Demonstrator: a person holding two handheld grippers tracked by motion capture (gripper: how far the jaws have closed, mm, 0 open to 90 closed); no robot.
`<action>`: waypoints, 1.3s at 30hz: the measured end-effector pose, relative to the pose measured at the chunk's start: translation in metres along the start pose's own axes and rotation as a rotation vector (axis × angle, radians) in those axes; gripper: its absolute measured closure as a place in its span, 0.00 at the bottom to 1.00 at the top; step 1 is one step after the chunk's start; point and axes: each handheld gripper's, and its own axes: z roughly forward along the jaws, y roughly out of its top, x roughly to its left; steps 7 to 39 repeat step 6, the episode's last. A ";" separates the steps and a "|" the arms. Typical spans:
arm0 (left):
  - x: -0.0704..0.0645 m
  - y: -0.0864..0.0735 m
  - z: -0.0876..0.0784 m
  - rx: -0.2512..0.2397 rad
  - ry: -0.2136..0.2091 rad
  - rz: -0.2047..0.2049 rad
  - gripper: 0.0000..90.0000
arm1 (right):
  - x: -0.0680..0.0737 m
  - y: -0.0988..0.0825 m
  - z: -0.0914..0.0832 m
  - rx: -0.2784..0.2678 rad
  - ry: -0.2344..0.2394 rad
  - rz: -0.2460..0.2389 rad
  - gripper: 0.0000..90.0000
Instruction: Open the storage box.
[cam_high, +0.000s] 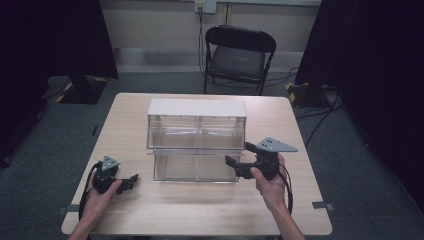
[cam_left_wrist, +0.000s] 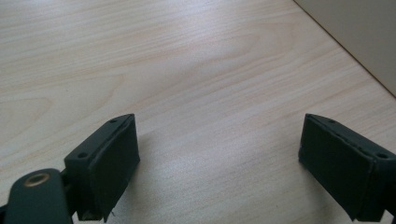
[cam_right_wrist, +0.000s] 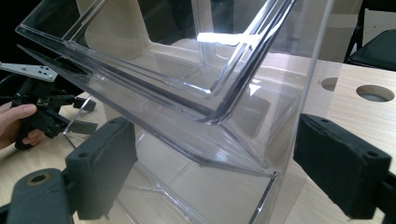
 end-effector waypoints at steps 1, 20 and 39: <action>0.000 0.000 0.000 0.000 0.000 0.000 0.13 | 0.000 0.000 0.000 -0.001 -0.001 0.000 0.14; 0.000 0.000 0.000 0.000 0.000 0.000 0.13 | 0.001 -0.002 0.000 0.005 0.011 -0.024 0.14; 0.000 0.000 0.000 0.000 0.000 0.000 0.13 | 0.001 -0.002 0.000 0.005 0.011 -0.024 0.14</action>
